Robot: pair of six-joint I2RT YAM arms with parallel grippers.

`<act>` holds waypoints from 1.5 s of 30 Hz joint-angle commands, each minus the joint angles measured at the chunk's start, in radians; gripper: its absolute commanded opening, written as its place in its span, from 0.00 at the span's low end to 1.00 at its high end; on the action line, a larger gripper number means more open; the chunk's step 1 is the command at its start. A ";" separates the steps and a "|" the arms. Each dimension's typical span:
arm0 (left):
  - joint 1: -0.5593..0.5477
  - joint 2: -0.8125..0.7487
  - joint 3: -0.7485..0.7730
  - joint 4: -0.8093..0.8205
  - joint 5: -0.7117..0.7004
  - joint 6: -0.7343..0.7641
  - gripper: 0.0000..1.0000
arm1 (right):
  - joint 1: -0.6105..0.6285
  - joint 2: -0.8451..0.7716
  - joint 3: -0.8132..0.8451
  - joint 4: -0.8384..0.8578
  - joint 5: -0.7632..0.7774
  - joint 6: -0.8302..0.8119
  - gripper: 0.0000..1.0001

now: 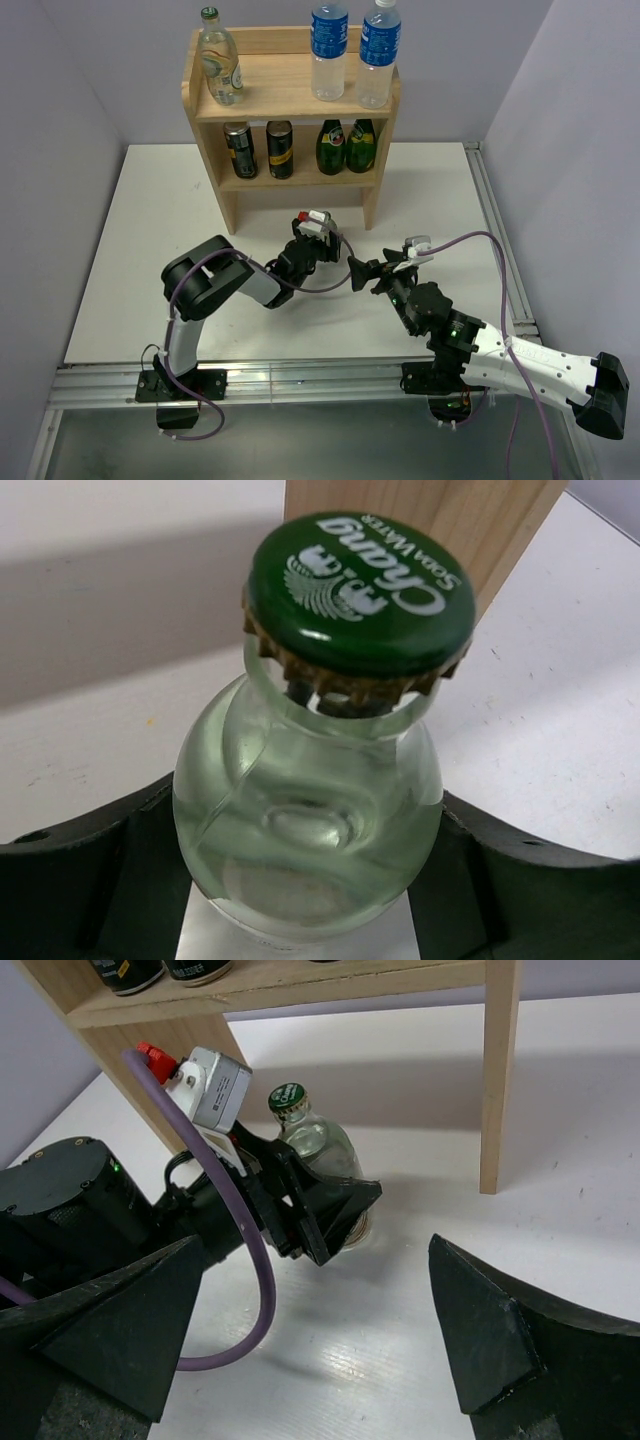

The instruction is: Place and organize the beverage onto the shelf

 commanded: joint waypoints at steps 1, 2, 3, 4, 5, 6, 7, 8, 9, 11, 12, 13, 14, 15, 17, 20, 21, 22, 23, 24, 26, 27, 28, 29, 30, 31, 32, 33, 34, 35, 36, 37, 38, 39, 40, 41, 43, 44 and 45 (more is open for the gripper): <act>0.002 -0.048 0.007 -0.033 -0.050 -0.022 0.00 | -0.009 -0.006 -0.018 0.037 -0.002 0.005 1.00; 0.002 -0.052 0.006 -0.030 -0.054 -0.020 0.00 | -0.009 -0.005 -0.017 0.039 -0.002 0.005 1.00; 0.002 -0.055 0.006 -0.041 -0.056 -0.019 0.00 | -0.009 -0.005 -0.020 0.040 -0.002 0.005 1.00; 0.002 -0.070 0.001 -0.044 -0.062 -0.019 0.00 | -0.009 -0.003 -0.020 0.042 -0.002 0.005 1.00; 0.002 -0.084 -0.001 -0.058 -0.065 -0.023 0.00 | -0.009 0.000 -0.017 0.042 -0.001 0.004 1.00; 0.002 -0.102 0.001 -0.119 -0.073 -0.028 0.00 | -0.007 0.001 -0.018 0.042 0.001 0.004 1.00; 0.002 -0.158 0.007 -0.157 -0.074 -0.032 0.00 | -0.009 0.007 -0.018 0.042 0.001 0.004 1.00; 0.000 -0.191 0.015 -0.202 -0.085 -0.037 0.00 | -0.009 0.008 -0.018 0.042 0.001 0.004 1.00; 0.000 -0.228 0.022 -0.261 -0.088 -0.040 0.00 | -0.009 0.009 -0.017 0.042 0.001 0.004 1.00; -0.001 -0.344 0.059 -0.427 -0.093 -0.039 0.00 | -0.009 0.012 -0.017 0.043 0.001 0.004 1.00; -0.001 -0.381 0.079 -0.485 -0.108 -0.040 0.00 | -0.010 0.014 -0.017 0.045 -0.001 0.002 1.00; -0.001 -0.447 0.126 -0.610 -0.123 -0.040 0.00 | -0.010 0.015 -0.017 0.045 0.001 0.002 1.00; -0.001 -0.478 0.159 -0.671 -0.139 -0.036 0.00 | -0.010 0.017 -0.015 0.043 0.001 0.004 1.00; -0.001 -0.508 0.188 -0.716 -0.148 -0.031 0.00 | -0.010 0.017 -0.012 0.043 -0.001 0.002 1.00; -0.001 -0.590 0.277 -0.842 -0.162 -0.013 0.00 | -0.010 0.018 -0.012 0.045 0.001 0.001 1.00; -0.001 -0.662 0.407 -0.967 -0.191 0.019 0.00 | -0.009 0.021 -0.012 0.045 0.003 -0.002 1.00; -0.001 -0.670 0.482 -0.993 -0.215 0.030 0.00 | -0.010 0.023 -0.012 0.045 0.003 -0.001 1.00; -0.001 -0.671 0.522 -1.019 -0.228 0.041 0.00 | -0.009 0.026 -0.012 0.045 0.003 -0.002 1.00; 0.000 -0.668 0.559 -1.044 -0.235 0.064 0.00 | -0.010 0.024 -0.012 0.045 0.003 -0.001 1.00; 0.000 -0.658 0.638 -1.085 -0.240 0.076 0.00 | -0.009 0.029 -0.011 0.045 0.004 -0.001 1.00; 0.003 -0.644 0.712 -1.119 -0.248 0.112 0.00 | -0.010 0.032 -0.011 0.046 0.004 -0.001 1.00; 0.002 -0.627 0.793 -1.168 -0.249 0.118 0.00 | -0.010 0.037 -0.009 0.046 0.004 -0.002 1.00; 0.005 -0.618 0.834 -1.185 -0.255 0.129 0.00 | -0.010 0.038 -0.009 0.045 0.004 -0.002 1.00; 0.005 -0.601 0.908 -1.201 -0.257 0.138 0.00 | -0.010 0.041 -0.009 0.046 0.006 -0.002 1.00; 0.005 -0.590 0.942 -1.230 -0.260 0.145 0.00 | -0.009 0.043 -0.008 0.046 0.007 -0.002 1.00; 0.006 -0.579 0.976 -1.240 -0.274 0.161 0.00 | -0.010 0.041 -0.008 0.046 0.007 -0.004 1.00; 0.006 -0.570 1.010 -1.254 -0.280 0.168 0.00 | -0.009 0.044 -0.008 0.046 0.007 -0.002 1.00; 0.008 -0.546 1.076 -1.268 -0.284 0.175 0.00 | -0.010 0.044 -0.008 0.046 0.007 -0.004 1.00; 0.009 -0.535 1.107 -1.288 -0.292 0.187 0.00 | -0.010 0.043 -0.008 0.046 0.009 -0.002 1.00; 0.009 -0.517 1.159 -1.296 -0.294 0.191 0.00 | -0.010 0.043 -0.008 0.046 0.009 -0.004 1.00; 0.011 -0.507 1.182 -1.308 -0.295 0.198 0.00 | -0.009 0.044 -0.006 0.046 0.009 -0.004 1.00; 0.012 -0.498 1.203 -1.314 -0.297 0.199 0.00 | -0.010 0.043 -0.008 0.046 0.009 -0.005 1.00; 0.015 -0.481 1.240 -1.317 -0.300 0.202 0.00 | -0.010 0.044 -0.008 0.046 0.009 -0.005 1.00; 0.020 -0.472 1.260 -1.325 -0.300 0.202 0.00 | -0.010 0.044 -0.008 0.045 0.009 -0.005 1.00; 0.025 -0.461 1.282 -1.340 -0.298 0.202 0.00 | -0.009 0.043 -0.009 0.045 0.010 -0.005 1.00; 0.028 -0.441 1.318 -1.346 -0.303 0.205 0.00 | -0.010 0.041 -0.009 0.045 0.010 -0.005 1.00; 0.038 -0.421 1.354 -1.357 -0.304 0.213 0.00 | -0.009 0.037 -0.011 0.043 0.010 -0.002 1.00; 0.043 -0.405 1.384 -1.359 -0.306 0.216 0.00 | -0.010 0.034 -0.011 0.043 0.010 -0.004 1.00; 0.048 -0.395 1.401 -1.363 -0.307 0.216 0.00 | -0.009 0.034 -0.012 0.043 0.010 -0.004 1.00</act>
